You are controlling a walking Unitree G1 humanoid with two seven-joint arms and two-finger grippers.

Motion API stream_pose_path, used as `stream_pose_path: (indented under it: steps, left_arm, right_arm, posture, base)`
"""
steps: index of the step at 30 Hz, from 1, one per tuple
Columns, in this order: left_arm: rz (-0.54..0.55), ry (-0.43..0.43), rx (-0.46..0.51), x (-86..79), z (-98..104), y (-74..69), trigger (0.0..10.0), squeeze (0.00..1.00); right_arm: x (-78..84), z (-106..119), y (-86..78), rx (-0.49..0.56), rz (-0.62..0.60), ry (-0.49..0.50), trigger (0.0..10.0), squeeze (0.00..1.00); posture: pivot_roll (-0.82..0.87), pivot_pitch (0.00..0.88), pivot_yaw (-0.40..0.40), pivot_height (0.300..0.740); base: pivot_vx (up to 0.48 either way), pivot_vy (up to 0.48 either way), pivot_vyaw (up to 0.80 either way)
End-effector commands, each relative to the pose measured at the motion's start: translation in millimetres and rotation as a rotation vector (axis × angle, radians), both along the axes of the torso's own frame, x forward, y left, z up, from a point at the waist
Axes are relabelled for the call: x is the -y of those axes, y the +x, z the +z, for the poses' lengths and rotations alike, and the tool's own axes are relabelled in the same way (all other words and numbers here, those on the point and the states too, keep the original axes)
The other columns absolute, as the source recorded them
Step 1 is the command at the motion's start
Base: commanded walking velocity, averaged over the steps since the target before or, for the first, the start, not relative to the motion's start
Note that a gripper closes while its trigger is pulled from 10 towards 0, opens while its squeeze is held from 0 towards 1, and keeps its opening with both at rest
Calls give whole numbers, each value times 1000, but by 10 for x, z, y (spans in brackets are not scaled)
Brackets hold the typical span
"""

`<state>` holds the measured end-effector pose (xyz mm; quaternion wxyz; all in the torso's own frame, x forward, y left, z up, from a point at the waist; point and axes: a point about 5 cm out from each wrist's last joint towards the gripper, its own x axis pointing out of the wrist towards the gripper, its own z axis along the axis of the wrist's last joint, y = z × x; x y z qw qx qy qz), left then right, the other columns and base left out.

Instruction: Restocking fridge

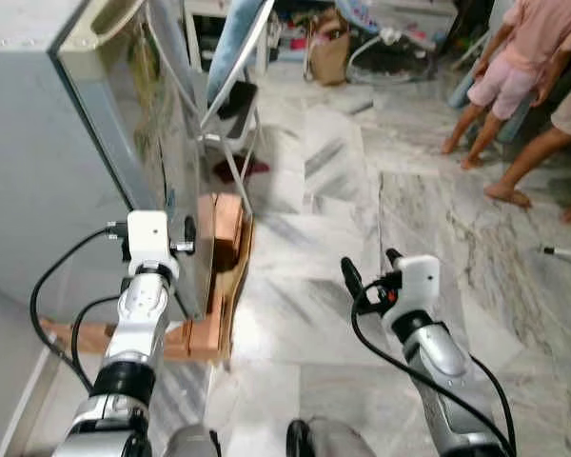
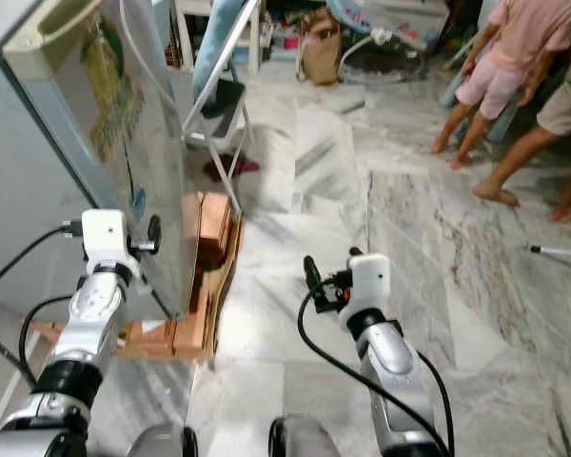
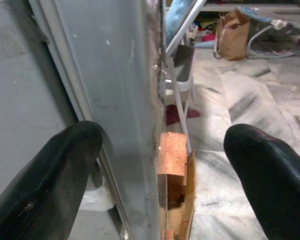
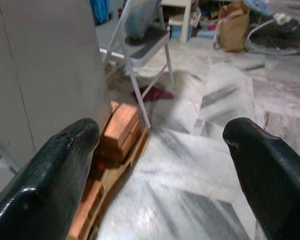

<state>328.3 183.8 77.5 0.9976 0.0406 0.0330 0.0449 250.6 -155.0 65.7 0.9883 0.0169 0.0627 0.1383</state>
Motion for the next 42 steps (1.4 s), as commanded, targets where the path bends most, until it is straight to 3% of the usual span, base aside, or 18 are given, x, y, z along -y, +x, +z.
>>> stream_pose_path:
  steps: [1, 10, 15, 18, 19, 20, 21, 22, 23, 24, 26, 28, 31, 33, 36, 37, 39, 42]
  left_arm:
    - [-9, 6, 11, 21, 45, 47, 10000, 0]
    - [-38, 11, 19, 132, 152, 204, 10000, 0]
    - [-149, 3, 28, 368, 279, 312, 10000, 0]
    - [-394, 53, 64, 860, 451, 358, 10000, 0]
    - [-394, 53, 64, 860, 451, 358, 10000, 0]
    - [-718, 45, 102, 1503, 607, 211, 10000, 0]
    - [-888, 28, 97, 1835, 654, 57, 10000, 0]
    - [-888, 28, 97, 1835, 654, 57, 10000, 0]
    - [-1016, 16, 97, 2069, 692, -89, 10000, 0]
    - [-1188, -11, 138, 2413, 792, -342, 10000, 0]
    - [-1229, -72, 147, 2569, 861, -428, 10000, 0]
    - [-1212, -69, 164, 2589, 891, -401, 10000, 0]
    - [-1113, -36, 194, 2476, 939, -207, 10000, 0]
    - [-1032, -18, 181, 2262, 911, -66, 10000, 0]
    - [-942, 26, 163, 1981, 849, 31, 10000, 0]
    - [-864, 54, 138, 1735, 752, 88, 10000, 0]
    - [-780, 85, 121, 1502, 643, 130, 10000, 0]
    - [-702, 98, 102, 1305, 535, 144, 10000, 0]
  right_arm:
    - [28, 27, -25, 2, 8, -7, 10000, 0]
    - [161, -141, -235, -105, 15, -66, 10000, 0]
    - [253, -228, -348, -160, -12, -104, 10000, 0]
    - [322, -316, -443, -213, -30, -114, 10000, 0]
    - [322, -316, -443, -213, -30, -114, 10000, 0]
    - [340, -355, -459, -226, -37, -109, 10000, 0]
    - [338, -366, -454, -227, -38, -107, 10000, 0]
    - [338, -366, -454, -227, -38, -107, 10000, 0]
    - [332, -370, -446, -226, -37, -108, 10000, 0]
    - [317, -371, -425, -218, -33, -111, 10000, 0]
    - [297, -379, -404, -215, -29, -115, 10000, 0]
    - [284, -375, -389, -206, -30, -116, 10000, 0]
    - [252, -372, -354, -199, -35, -112, 10000, 0]
    - [240, -376, -341, -198, -34, -108, 10000, 0]
    - [225, -378, -318, -190, -33, -100, 10000, 0]
    - [214, -378, -308, -178, -30, -94, 10000, 0]
    - [195, -370, -302, -160, -17, -84, 10000, 0]
    - [188, -360, -297, -143, 2, -93, 10000, 0]
  posture:
    - [-38, 128, -74, 740]
    - [-47, 132, -64, 740]
    - [-45, 132, -58, 740]
    - [-37, 130, -54, 740]
    - [-37, 130, -54, 740]
    - [-32, 125, -49, 740]
    - [-30, 122, -46, 740]
    - [-30, 122, -46, 740]
    - [-29, 121, -43, 740]
    - [-29, 116, -40, 740]
    - [-32, 112, -37, 740]
    - [-35, 109, -34, 740]
    - [-31, 103, -29, 740]
    - [-24, 101, -27, 740]
    - [-15, 96, -23, 740]
    - [-11, 94, -22, 740]
    - [-7, 94, -23, 740]
    - [-2, 93, -30, 740]
  base:
    - [0, 0, 0]
    - [0, 0, 0]
    - [0, 0, 0]
    - [0, 0, 0]
    - [0, 0, 0]
    - [0, 0, 0]
    - [0, 0, 0]
    - [0, 0, 0]
    - [0, 0, 0]
    - [0, 0, 0]
    - [0, 0, 0]
    - [0, 0, 0]
    - [0, 0, 0]
    - [0, 0, 0]
    - [0, 0, 0]
    - [0, 0, 0]
    - [0, 0, 0]
    - [0, 0, 0]
